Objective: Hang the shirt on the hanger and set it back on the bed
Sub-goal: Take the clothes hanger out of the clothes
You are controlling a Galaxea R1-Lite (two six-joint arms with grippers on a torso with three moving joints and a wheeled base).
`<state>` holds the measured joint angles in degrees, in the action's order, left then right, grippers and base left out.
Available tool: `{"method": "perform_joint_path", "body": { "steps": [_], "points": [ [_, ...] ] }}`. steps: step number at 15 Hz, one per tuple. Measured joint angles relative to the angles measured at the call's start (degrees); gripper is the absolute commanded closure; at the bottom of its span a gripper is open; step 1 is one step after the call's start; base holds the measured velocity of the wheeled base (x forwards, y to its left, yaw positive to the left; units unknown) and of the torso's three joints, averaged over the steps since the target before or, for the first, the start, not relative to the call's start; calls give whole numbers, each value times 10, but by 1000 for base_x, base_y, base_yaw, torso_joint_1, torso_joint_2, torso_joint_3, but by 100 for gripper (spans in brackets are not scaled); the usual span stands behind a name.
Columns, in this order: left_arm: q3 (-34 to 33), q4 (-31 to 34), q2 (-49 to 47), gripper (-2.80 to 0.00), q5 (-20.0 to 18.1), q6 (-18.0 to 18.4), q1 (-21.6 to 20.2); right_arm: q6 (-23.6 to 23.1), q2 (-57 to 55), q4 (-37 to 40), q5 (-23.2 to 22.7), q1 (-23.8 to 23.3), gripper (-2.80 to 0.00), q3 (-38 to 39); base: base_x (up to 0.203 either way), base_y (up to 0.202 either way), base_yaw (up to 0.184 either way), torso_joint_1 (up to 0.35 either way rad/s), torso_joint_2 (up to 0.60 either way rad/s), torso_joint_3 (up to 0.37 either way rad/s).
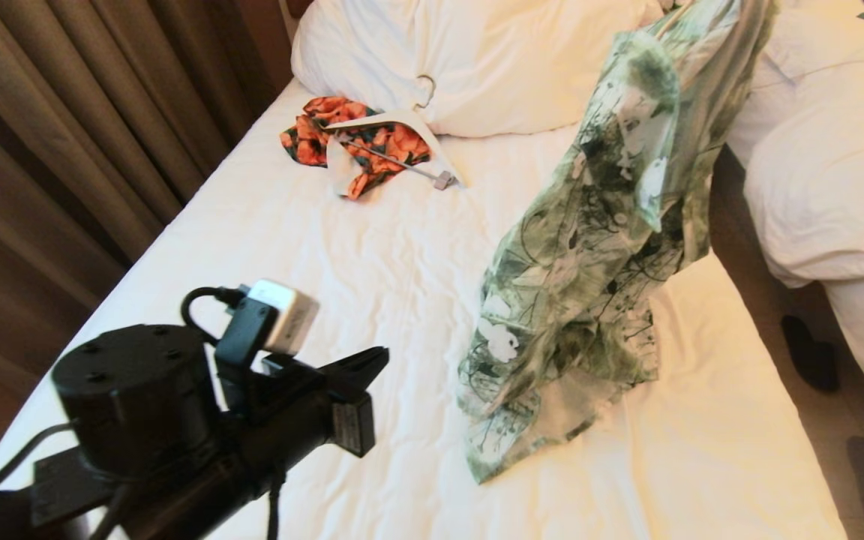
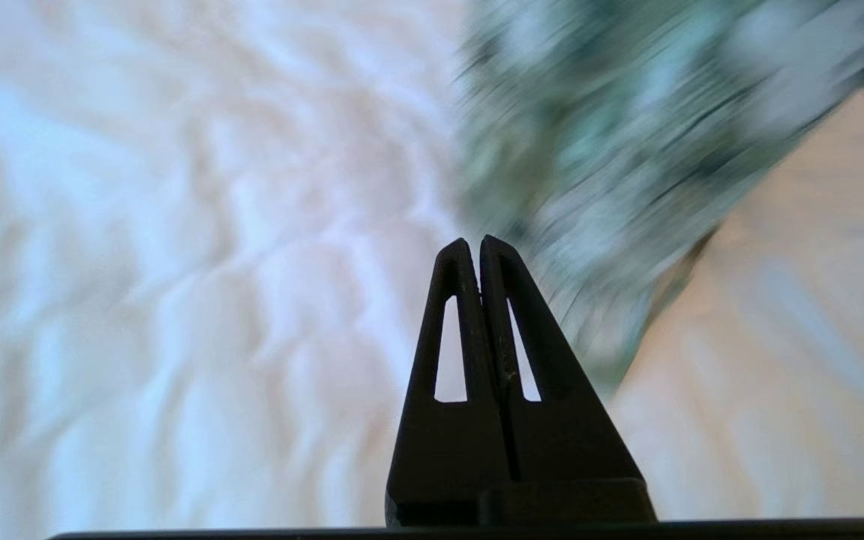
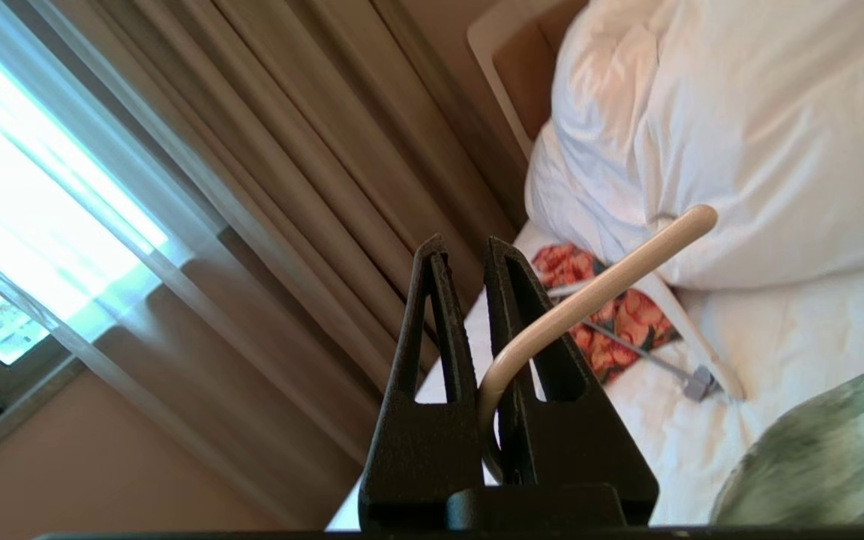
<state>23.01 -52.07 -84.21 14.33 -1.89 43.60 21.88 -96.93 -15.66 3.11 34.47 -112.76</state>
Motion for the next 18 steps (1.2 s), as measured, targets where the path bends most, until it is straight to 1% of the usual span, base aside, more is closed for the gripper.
{"method": "perform_joint_path", "body": {
  "steps": [2, 3, 5, 7, 9, 12, 15, 16, 18],
  "points": [
    [-74, 1, 63, 0, -6, -1, -60, -2, 20, 0, -4, 0, 0, 0, 0, 0, 0, 0, 0, 0],
    [-99, 2, 95, 0, -14, -1, -90, -2, 30, 0, -9, 0, 0, 0, 0, 0, 0, 0, 0, 0],
    [-131, 20, 160, 0, -27, -1, -141, -1, 47, -7, -12, -3, 0, 0, 0, 0, 0, 0, 0, 0],
    [-144, 69, 228, 0, -32, -1, -181, -2, 55, -28, -10, -4, 0, 0, 0, 0, 0, 0, 0, 0],
    [-146, 149, 306, 0, -34, -1, -203, -2, 60, -55, -9, -5, 0, 0, 0, 0, 0, 0, 0, 0],
    [-126, 288, 423, 0, -33, -8, -214, -9, 61, -87, -9, -4, 0, 0, 0, 0, 0, 0, 0, 0],
    [-102, 425, 528, 0, -31, -11, -233, -60, 53, -124, -9, -3, 0, 0, 0, 0, 0, 0, 0, 0],
    [-95, 452, 552, 0, -31, -12, -246, -79, 51, -134, -8, -1, 0, 0, 0, 0, 0, 0, 0, 0],
    [-87, 458, 577, 0, -35, -13, -267, -108, 48, -136, -9, 1, 0, -3, 0, 0, 0, 0, 0, 0]
  ]
}}
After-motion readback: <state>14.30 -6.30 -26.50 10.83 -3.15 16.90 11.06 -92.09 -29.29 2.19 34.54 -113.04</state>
